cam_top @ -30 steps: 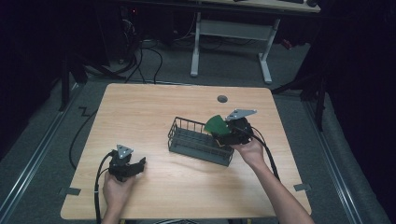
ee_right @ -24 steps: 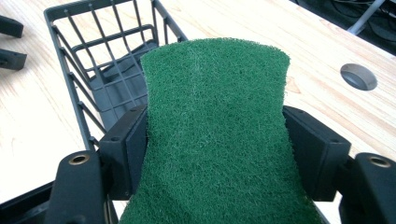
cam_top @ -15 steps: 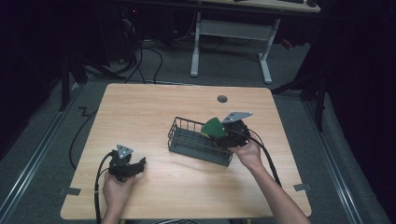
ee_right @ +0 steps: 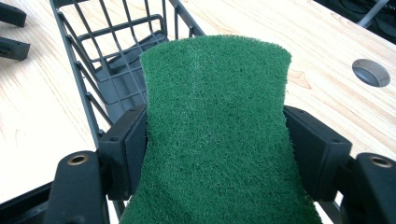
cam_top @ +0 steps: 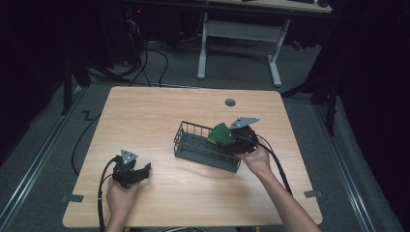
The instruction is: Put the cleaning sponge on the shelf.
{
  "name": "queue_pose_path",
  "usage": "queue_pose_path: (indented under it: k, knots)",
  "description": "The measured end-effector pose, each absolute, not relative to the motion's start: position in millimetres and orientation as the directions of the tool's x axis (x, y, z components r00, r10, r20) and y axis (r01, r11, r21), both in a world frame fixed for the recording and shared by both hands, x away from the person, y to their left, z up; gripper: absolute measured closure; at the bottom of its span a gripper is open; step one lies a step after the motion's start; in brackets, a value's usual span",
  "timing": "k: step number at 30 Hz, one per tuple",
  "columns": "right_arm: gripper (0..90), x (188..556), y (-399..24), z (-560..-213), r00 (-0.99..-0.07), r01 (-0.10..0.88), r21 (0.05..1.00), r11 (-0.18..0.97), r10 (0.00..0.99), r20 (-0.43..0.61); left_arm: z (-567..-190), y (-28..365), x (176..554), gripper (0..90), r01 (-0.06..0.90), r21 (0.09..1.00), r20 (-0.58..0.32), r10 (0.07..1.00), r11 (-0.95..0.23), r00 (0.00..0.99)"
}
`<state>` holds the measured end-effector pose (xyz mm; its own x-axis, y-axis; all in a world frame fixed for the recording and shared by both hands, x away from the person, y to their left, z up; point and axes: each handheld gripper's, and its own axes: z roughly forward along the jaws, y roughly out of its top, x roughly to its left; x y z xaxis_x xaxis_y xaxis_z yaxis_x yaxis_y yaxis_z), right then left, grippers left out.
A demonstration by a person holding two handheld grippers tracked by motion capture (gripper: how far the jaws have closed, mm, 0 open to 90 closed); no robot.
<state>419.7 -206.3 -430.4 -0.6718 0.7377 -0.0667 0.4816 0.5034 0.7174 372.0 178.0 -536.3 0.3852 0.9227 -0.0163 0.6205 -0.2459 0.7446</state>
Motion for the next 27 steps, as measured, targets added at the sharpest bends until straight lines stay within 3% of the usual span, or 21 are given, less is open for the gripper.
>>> queue_pose_path:
  k: [7, 11, 27]
  knots:
    - [28.6, 418.9, -207.7, -432.7, -0.666, 0.489, 0.723, 0.489, 0.744, -0.053, -536.3, 177.7, 372.0, 31.3, 0.620, 0.744, -0.014, 0.923, -0.248, 0.385]
    - [28.4, 419.5, -213.4, -435.8, -0.664, 0.513, 0.732, 0.449, 0.748, 0.006, -536.3, 177.9, 372.0, 31.8, 0.620, 0.745, -0.016, 0.922, -0.247, 0.386]
    - [29.1, 412.9, -204.2, -433.1, -0.657, 0.463, 0.710, 0.530, 0.743, -0.127, -536.3, 177.8, 371.9, 32.4, 0.619, 0.745, -0.016, 0.922, -0.248, 0.388]
